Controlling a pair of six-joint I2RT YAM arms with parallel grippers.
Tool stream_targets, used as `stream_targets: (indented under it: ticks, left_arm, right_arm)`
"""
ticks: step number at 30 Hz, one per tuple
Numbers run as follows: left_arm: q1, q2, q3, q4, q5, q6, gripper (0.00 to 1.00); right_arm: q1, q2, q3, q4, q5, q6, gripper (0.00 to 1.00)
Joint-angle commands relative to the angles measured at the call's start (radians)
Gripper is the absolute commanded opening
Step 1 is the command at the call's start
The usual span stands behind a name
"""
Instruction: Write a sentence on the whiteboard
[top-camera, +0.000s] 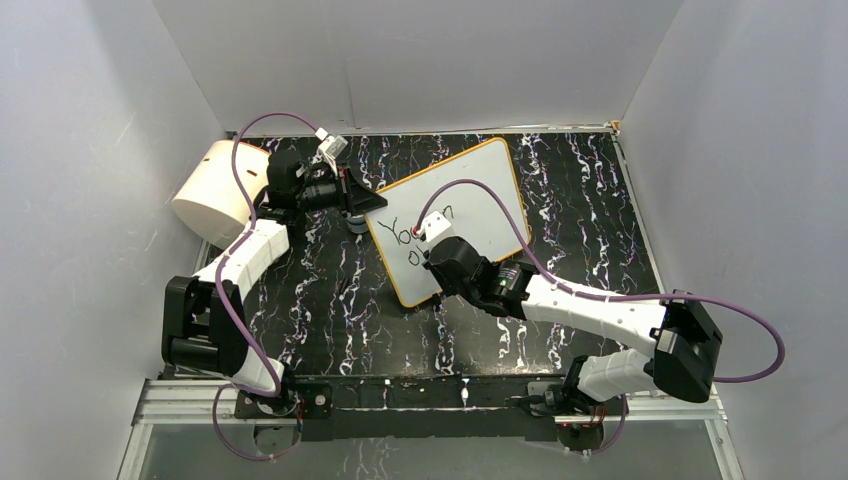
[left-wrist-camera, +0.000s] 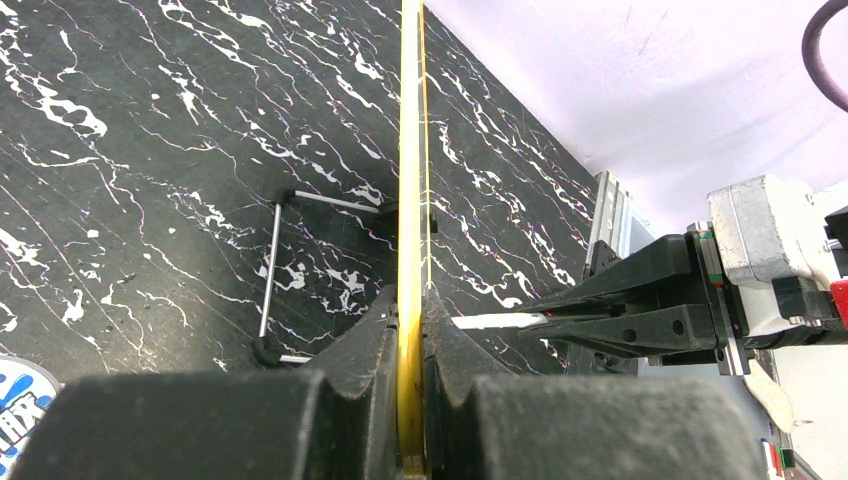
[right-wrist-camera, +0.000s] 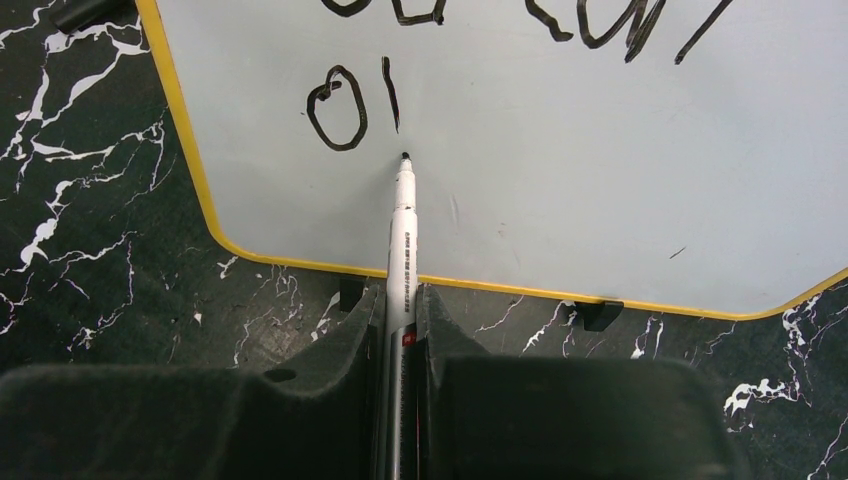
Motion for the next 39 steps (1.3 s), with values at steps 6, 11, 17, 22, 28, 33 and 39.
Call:
stream_targets:
  ticks: [6, 11, 17, 22, 28, 33, 39]
  left_arm:
    - [-0.034, 0.004, -0.027, -0.112, 0.015, 0.049, 0.00]
    - [-0.034, 0.004, -0.027, -0.113, 0.016, 0.049, 0.00]
    - [-0.034, 0.004, -0.027, -0.113, 0.017, 0.049, 0.00]
    - [-0.034, 0.005, -0.028, -0.113, 0.017, 0.049, 0.00]
    - [-0.034, 0.007, -0.025, -0.113, 0.018, 0.049, 0.00]
    - [-0.034, 0.006, -0.028, -0.113, 0.017, 0.049, 0.00]
    - [-0.034, 0.009, -0.026, -0.113, 0.019, 0.048, 0.00]
  right_arm:
    - [-0.004, -0.006, 0.015, 0.074, 0.014, -0.013, 0.00]
    - [-0.003, -0.008, 0.027, 0.092, 0.012, -0.026, 0.00]
    - [-0.003, -0.004, 0.030, 0.109, 0.013, -0.029, 0.00]
    - [-0.005, -0.009, 0.026, 0.120, 0.019, -0.028, 0.00]
    - [-0.004, -0.001, 0.034, 0.104, 0.021, -0.032, 0.00]
    - [-0.005, -0.010, 0.007, 0.084, 0.023, -0.018, 0.00]
    - [-0.006, -0.022, -0.021, 0.057, 0.026, -0.004, 0.00]
